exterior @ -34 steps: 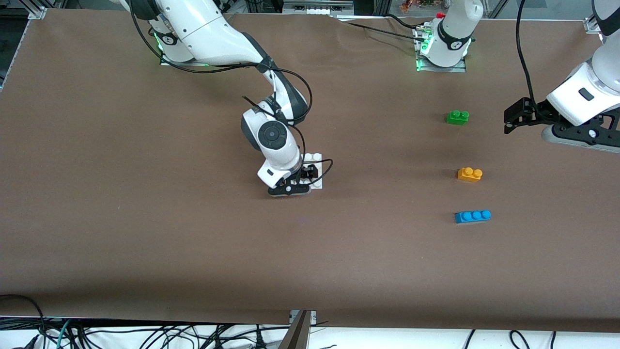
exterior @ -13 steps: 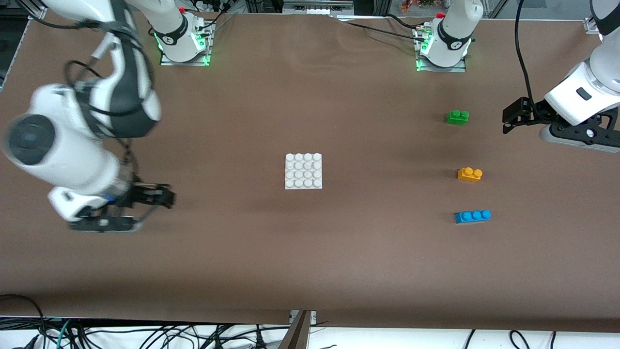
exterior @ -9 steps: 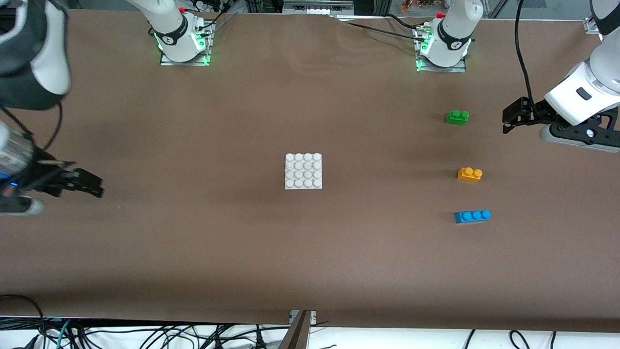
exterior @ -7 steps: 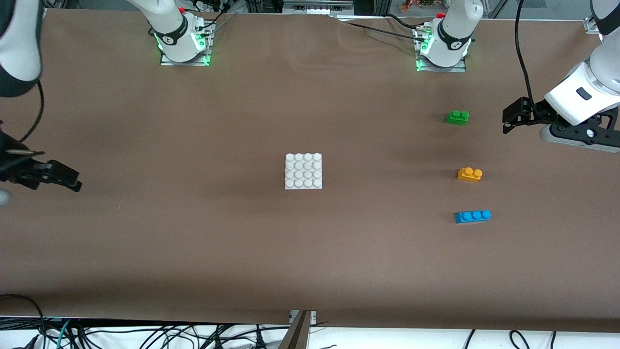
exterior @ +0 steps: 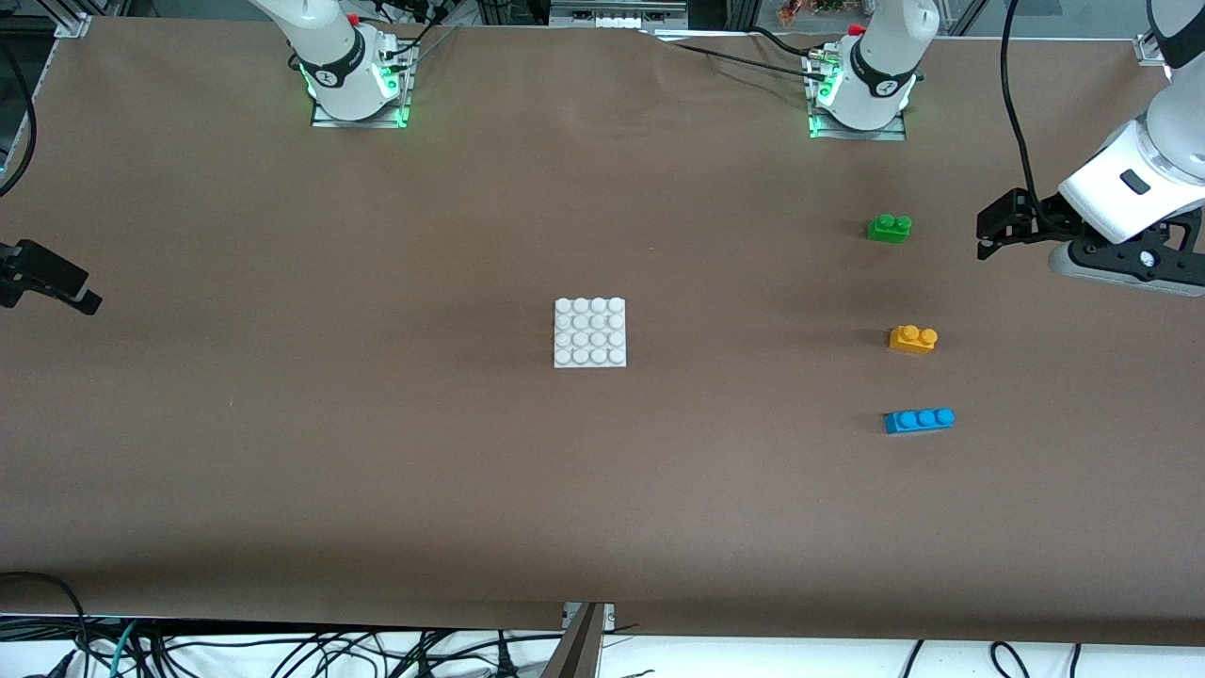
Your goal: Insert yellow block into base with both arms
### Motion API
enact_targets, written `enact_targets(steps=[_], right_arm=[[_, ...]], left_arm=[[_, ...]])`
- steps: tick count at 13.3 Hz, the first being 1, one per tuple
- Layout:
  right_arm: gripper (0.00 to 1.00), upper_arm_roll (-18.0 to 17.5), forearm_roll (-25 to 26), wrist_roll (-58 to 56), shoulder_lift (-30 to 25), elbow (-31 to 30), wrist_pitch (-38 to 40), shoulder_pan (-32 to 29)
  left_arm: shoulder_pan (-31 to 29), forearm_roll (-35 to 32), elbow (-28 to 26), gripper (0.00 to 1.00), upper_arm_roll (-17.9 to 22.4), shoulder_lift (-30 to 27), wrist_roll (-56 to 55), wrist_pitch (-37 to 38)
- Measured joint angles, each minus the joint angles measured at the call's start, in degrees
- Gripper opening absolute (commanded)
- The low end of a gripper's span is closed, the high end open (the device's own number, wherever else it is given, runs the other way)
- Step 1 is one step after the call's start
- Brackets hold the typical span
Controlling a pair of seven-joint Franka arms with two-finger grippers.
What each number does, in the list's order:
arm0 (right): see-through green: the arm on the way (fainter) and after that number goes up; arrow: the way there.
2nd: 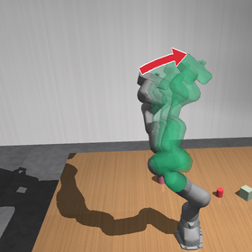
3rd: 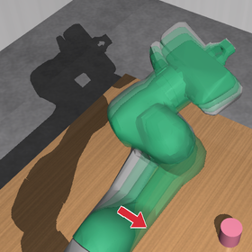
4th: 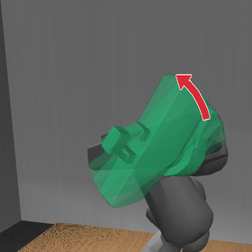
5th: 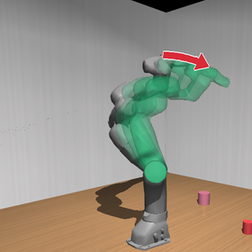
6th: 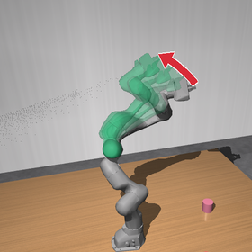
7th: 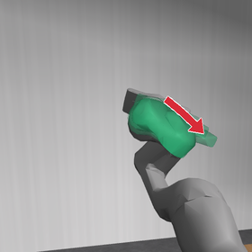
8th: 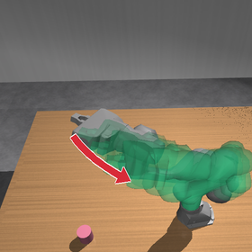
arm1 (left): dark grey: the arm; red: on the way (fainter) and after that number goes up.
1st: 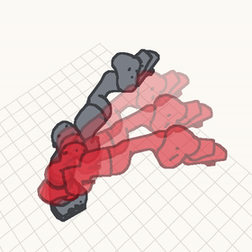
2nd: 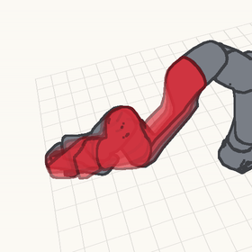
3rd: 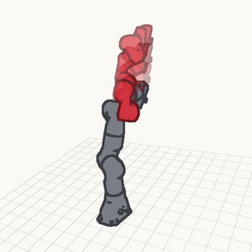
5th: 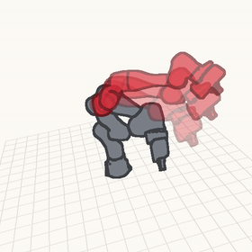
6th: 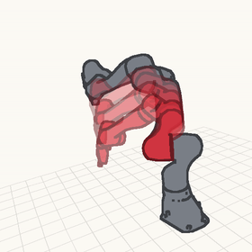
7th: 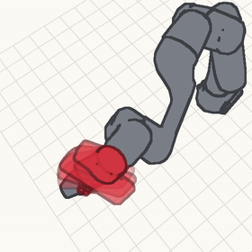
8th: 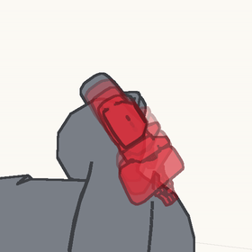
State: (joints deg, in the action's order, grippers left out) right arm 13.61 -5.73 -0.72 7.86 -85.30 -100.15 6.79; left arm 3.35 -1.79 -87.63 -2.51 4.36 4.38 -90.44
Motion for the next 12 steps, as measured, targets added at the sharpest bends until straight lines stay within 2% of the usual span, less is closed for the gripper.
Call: enact_targets(steps=[4, 7, 12], right_arm=[[1.0, -0.56, 0.21, -0.07, -1.9, -1.68, 4.58, -1.22], [1.0, -2.57, 3.88, -3.42, -2.44, -1.92, 4.6, -2.04], [1.0, -3.08, 4.51, -6.37, -2.44, -2.06, 4.97, -2.2]], left_arm=[[0.0, 0.0, 0.0, 1.0, 0.0, 0.0, 0.0, 0.0], [0.0, 0.0, 0.0, 1.0, 0.0, 0.0, 0.0, 0.0], [0.0, 0.0, 0.0, 1.0, 0.01, 0.0, 0.0, 0.0]])
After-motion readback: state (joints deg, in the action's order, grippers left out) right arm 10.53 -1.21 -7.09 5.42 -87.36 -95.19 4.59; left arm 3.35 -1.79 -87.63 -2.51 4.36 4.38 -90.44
